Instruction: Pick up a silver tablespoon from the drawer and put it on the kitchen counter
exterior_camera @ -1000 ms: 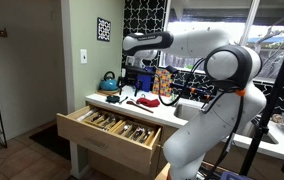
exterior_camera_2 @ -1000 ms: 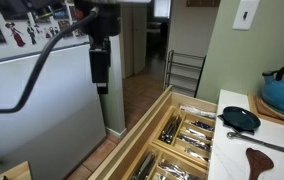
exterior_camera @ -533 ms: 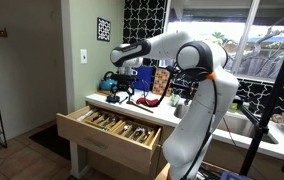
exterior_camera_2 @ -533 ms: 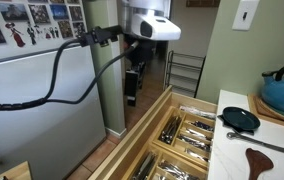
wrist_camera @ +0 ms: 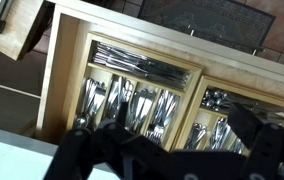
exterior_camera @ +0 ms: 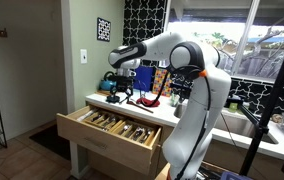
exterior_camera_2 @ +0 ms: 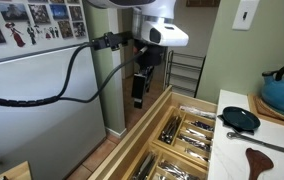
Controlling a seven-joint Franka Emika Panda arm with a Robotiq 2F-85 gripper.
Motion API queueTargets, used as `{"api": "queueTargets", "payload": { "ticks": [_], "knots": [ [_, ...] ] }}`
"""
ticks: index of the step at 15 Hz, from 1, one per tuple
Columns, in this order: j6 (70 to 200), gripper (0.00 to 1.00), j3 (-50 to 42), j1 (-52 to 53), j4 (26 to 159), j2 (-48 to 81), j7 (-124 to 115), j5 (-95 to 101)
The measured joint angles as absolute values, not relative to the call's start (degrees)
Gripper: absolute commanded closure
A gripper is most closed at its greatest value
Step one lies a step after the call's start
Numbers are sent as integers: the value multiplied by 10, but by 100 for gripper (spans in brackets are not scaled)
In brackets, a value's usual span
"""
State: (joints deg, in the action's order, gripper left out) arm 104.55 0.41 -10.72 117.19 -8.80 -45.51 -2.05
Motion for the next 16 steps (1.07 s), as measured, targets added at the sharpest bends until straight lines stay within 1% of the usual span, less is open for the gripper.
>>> {"api": "queueTargets", "payload": {
  "ticks": [10,13,16],
  "knots": [
    [1046,0,3,-100,1171,-87,-469,-3],
    [1085,0,8,-92,1169,-60,-563,66],
    [1139,0,8,-82,1158,11,-675,142]
  ]
}}
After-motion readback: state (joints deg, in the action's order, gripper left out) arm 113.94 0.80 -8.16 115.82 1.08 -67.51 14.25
